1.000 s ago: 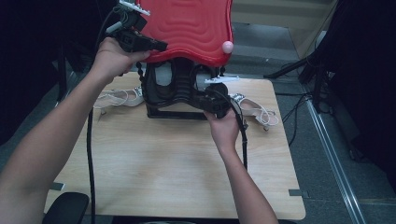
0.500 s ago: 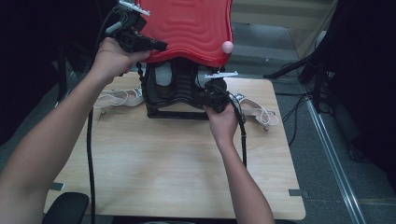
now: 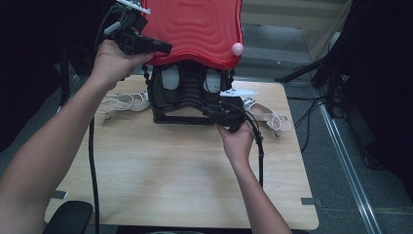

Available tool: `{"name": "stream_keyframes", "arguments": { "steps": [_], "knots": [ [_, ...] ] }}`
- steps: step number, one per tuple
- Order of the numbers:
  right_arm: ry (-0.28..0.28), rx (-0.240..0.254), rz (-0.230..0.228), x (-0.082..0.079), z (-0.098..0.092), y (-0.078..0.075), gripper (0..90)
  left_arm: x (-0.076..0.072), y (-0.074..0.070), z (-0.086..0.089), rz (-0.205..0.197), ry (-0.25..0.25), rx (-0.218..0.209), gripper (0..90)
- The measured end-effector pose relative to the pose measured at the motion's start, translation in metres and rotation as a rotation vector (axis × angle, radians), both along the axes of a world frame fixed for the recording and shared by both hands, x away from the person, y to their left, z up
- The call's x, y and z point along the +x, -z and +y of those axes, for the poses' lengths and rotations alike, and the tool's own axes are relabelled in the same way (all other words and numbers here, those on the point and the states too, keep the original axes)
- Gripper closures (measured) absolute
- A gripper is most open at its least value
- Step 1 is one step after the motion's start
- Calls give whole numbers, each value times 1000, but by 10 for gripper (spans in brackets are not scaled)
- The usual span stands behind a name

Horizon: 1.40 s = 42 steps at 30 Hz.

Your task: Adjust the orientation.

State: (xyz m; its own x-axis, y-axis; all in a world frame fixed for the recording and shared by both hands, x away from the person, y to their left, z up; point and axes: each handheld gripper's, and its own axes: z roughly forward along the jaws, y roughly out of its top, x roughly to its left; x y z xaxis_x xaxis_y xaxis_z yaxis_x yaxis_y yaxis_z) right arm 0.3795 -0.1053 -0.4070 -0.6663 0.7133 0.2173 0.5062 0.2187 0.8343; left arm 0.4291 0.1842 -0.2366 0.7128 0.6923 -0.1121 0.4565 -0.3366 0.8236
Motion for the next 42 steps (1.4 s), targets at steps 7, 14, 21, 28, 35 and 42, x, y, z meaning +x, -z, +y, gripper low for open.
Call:
{"name": "stream_keyframes", "arguments": {
  "steps": [7,14,21,28,35,42],
  "knots": [
    [-10,19,50,-12,-12,19,642,-26,4,3,5,54,-11,715],
    [-22,5,79,-28,-19,30,653,-51,20,3,1,83,-20,610],
    [-64,22,103,-39,-25,40,664,-69,42,2,5,107,-8,601],
    [-55,50,143,-49,-30,51,677,-73,71,6,44,107,-4,597],
    [-47,46,180,-56,-36,60,708,-75,107,4,63,119,-3,595],
    [-54,46,193,-58,-40,63,686,-69,145,8,132,92,-33,599]
  ]
}}
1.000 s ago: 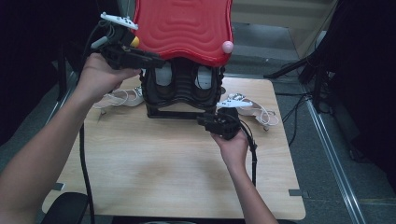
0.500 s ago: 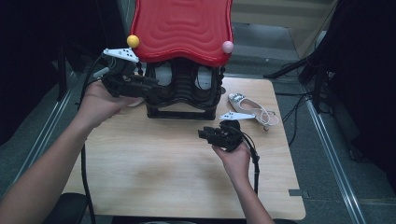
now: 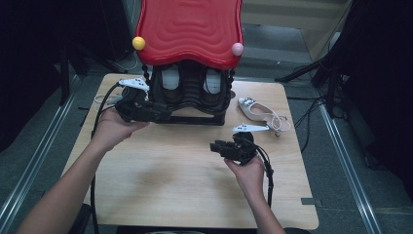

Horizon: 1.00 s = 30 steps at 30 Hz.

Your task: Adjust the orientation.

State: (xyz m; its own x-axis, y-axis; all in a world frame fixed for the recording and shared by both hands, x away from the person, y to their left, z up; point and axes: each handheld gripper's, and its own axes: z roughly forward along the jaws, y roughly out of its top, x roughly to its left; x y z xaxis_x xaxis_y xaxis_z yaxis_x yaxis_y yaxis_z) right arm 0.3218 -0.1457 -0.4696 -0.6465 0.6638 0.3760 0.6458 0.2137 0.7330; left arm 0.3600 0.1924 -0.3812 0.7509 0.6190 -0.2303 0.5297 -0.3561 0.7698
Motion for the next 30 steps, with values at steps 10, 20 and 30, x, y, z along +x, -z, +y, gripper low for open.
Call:
{"name": "stream_keyframes", "arguments": {
  "steps": [10,20,30],
  "knots": [
    [26,-42,-13,-3,-8,2,663,-5,37,6,37,-27,34,598],
    [26,-70,-50,-4,-22,5,576,-8,58,21,58,-66,35,582],
    [4,-116,-119,-8,-22,12,482,-13,67,40,56,-95,45,604]
  ]
}}
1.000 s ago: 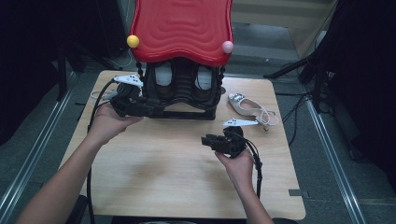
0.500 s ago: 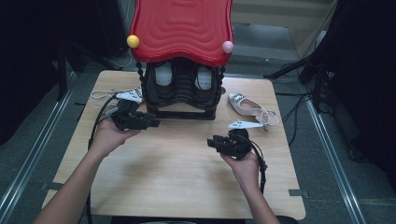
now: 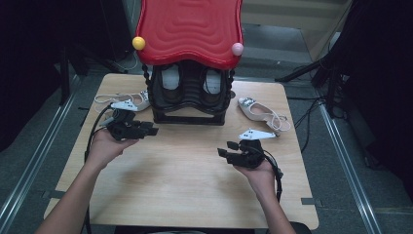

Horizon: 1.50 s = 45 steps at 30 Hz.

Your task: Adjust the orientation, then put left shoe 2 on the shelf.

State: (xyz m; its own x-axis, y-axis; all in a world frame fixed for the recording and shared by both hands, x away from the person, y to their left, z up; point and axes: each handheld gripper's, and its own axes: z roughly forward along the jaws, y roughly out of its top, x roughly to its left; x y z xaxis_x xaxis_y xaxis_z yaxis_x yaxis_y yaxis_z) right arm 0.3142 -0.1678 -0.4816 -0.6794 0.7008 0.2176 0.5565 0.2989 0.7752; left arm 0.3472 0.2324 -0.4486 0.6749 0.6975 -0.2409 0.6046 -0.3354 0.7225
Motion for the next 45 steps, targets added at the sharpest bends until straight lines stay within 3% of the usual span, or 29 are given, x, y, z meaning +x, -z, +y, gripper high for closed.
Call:
{"name": "stream_keyframes", "arguments": {
  "steps": [5,10,14,16,20,24,45],
  "knots": [
    [37,-7,39,2,-4,1,461,-2,4,11,7,-20,-4,614],
    [50,-8,42,3,-7,0,470,-1,10,25,27,-25,-25,681],
    [69,8,7,1,-11,-2,517,-1,15,34,27,-28,-24,757],
    [73,26,20,1,-12,-2,519,1,17,38,32,-34,-28,781],
    [78,10,35,3,-13,1,508,2,22,42,27,-27,-2,830],
    [82,0,52,5,-13,4,504,3,24,50,21,-38,-10,882],
    [93,-6,69,7,-13,8,507,21,43,97,-3,-172,-18,893]
  ]
}}
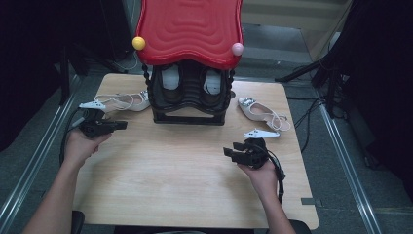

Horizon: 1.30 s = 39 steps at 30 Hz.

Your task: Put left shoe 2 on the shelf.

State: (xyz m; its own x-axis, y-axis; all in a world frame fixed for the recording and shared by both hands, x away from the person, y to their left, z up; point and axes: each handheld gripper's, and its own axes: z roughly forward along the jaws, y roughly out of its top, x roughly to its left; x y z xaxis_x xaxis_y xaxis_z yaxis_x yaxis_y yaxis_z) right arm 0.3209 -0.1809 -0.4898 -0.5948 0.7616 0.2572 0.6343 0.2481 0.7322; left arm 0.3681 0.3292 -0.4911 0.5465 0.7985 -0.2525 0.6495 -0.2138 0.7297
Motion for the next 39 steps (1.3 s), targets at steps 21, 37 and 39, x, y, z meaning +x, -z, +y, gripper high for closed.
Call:
{"name": "stream_keyframes", "arguments": {
  "steps": [21,37,39],
  "knots": [
    [9,11,11,1,-1,2,506,21,19,58,48,-143,60,898],
    [23,8,16,-1,-2,4,507,40,38,78,70,-233,52,898],
    [24,7,16,-2,-3,4,507,43,40,78,87,-244,41,898]
  ]
}}
